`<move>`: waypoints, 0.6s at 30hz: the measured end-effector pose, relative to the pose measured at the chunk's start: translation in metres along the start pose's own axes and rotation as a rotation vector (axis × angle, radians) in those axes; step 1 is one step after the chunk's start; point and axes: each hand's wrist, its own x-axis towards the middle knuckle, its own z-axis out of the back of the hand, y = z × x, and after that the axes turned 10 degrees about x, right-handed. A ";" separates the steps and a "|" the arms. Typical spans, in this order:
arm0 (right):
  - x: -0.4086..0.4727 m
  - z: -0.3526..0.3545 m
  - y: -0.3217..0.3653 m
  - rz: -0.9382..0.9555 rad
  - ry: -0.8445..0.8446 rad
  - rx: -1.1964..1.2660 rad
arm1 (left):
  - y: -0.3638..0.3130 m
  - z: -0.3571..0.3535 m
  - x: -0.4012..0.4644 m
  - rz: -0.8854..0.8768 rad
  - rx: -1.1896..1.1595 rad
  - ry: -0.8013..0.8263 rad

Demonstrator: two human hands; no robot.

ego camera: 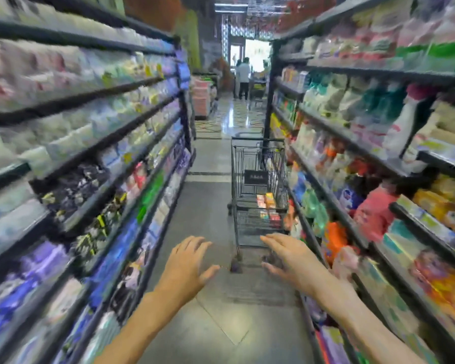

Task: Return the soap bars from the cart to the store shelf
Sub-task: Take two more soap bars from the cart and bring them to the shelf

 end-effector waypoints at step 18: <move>0.361 -0.093 -0.047 -0.021 0.114 -0.025 | 0.243 -0.071 0.223 0.051 0.053 0.084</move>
